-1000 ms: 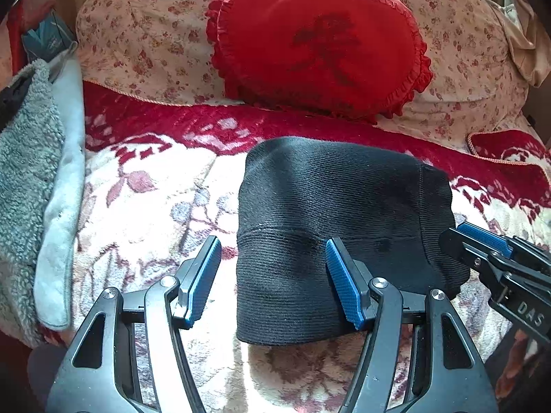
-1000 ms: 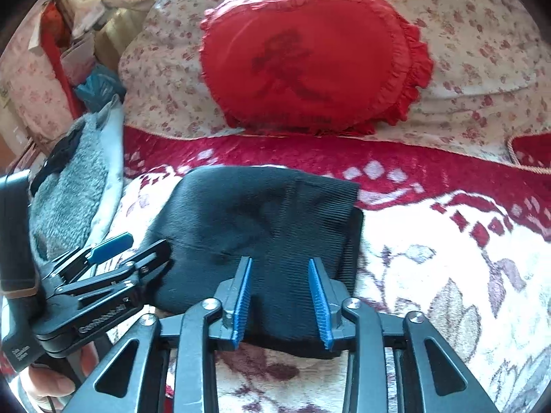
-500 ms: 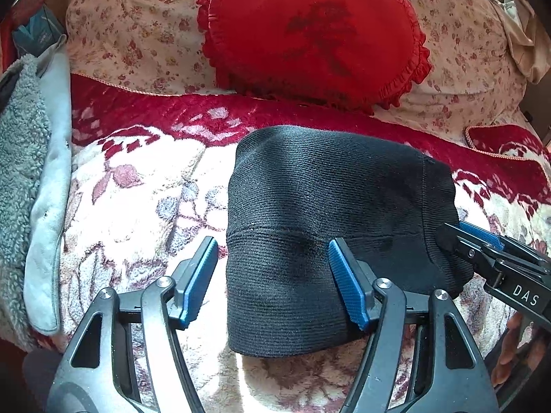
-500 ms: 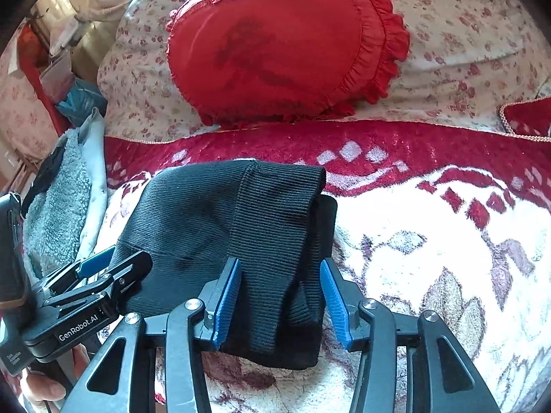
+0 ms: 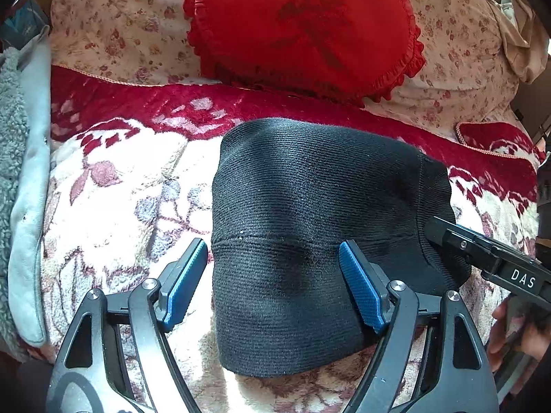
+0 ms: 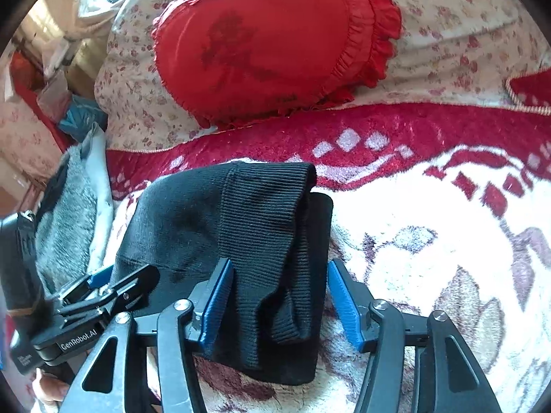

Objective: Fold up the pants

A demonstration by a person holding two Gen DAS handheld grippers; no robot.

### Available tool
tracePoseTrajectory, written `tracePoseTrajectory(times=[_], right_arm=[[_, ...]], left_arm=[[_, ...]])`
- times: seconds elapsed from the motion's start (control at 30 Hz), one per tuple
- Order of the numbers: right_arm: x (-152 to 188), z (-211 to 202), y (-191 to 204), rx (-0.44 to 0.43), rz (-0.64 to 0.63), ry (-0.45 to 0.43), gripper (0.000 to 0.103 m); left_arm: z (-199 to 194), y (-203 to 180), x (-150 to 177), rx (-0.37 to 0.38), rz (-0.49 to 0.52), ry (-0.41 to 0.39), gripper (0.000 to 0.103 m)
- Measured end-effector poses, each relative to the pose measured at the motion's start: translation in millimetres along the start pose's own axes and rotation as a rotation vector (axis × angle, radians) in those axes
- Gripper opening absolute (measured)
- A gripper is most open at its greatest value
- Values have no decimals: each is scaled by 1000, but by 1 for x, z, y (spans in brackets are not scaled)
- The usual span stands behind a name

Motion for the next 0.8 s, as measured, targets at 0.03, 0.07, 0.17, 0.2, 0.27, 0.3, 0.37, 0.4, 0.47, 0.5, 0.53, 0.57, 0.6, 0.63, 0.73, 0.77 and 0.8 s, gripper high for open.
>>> tracePoseTrajectory(times=[0.03, 0.07, 0.17, 0.2, 0.27, 0.3, 0.37, 0.4, 0.47, 0.5, 0.53, 0.57, 0.6, 0.63, 0.73, 0.77, 0.8], right_arm=[[0, 2, -3, -9, 13, 3, 61], [0, 5, -5, -20, 25, 4, 63], [1, 8, -8, -58, 64, 9, 63], [1, 9, -9, -65, 72, 7, 63], [1, 10, -8, -72, 77, -1, 63], [0, 10, -7, -72, 80, -4, 63], [-1, 12, -5, -99, 98, -5, 65], [-1, 14, -4, -109, 108, 0, 66], [0, 17, 1, -90, 88, -2, 68], [0, 19, 4, -80, 74, -6, 68], [1, 19, 7, -70, 53, -16, 68], [2, 19, 8, -68, 46, -23, 66], [2, 18, 8, -72, 45, -28, 62], [3, 16, 8, -83, 45, -38, 59], [2, 5, 13, -86, 11, -72, 44], [2, 2, 16, -82, -6, -84, 39], [1, -4, 20, -74, -27, -101, 36]], left_arm=[[1, 0, 0, 3, 0, 1, 79], [2, 0, -1, 5, 0, 2, 79], [4, -1, -3, 3, 7, -1, 81], [5, -1, -3, 3, 7, -1, 82], [6, -2, -4, 9, 3, -1, 84], [7, -2, -5, 11, 1, 0, 84], [8, -2, -5, 17, -3, 0, 85], [8, -3, -5, 17, -4, -1, 85], [9, -3, -6, 18, -6, -3, 86], [9, -3, -6, 19, -7, -5, 86], [9, -3, -6, 21, -9, -8, 86], [9, -3, -5, 21, -8, -11, 86], [9, -4, -5, 22, -5, -15, 86], [8, -4, -5, 23, 0, -19, 85], [2, -8, -5, 37, 12, -32, 72], [0, -8, -6, 40, 10, -35, 67], [-2, -7, -7, 48, 6, -39, 64]])
Point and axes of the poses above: each gripper's, at about its wrist camera, not at the fingertips, and z roughly the way its jaws point, y to its left, x to its underside, the point moved 4 cm from there along z, roughly the way its jaws point, and after that the axes turned 3 degrees about z, right-handed, at the moved point
